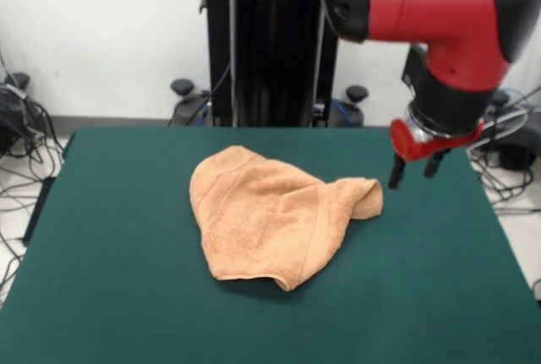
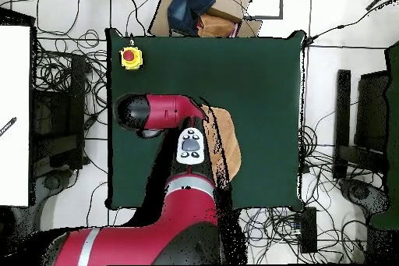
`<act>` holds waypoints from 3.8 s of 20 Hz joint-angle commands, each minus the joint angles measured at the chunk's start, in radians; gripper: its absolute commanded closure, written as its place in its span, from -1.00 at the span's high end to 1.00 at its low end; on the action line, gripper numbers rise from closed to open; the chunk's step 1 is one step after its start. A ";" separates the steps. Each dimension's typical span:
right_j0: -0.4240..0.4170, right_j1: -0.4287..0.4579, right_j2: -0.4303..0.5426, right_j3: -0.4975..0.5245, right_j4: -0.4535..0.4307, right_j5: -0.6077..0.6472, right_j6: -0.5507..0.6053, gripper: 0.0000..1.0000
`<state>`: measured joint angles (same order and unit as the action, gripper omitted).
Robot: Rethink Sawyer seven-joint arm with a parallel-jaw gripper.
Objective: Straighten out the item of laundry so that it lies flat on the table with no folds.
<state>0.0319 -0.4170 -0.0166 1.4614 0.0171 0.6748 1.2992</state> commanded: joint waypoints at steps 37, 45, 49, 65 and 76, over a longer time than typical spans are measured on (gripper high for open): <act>0.016 -0.048 -0.098 0.317 -0.069 -0.134 0.234 1.00; -0.018 -0.033 -0.092 0.372 -0.087 -0.231 0.208 1.00; -0.010 -0.039 -0.086 0.418 -0.073 -0.260 0.224 1.00; 0.038 0.054 -0.084 0.393 -0.014 -0.256 0.258 1.00; 0.109 0.287 -0.088 0.402 0.019 -0.575 0.351 1.00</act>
<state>0.1138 -0.2494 -0.1356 1.8487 -0.0302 0.2300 1.2994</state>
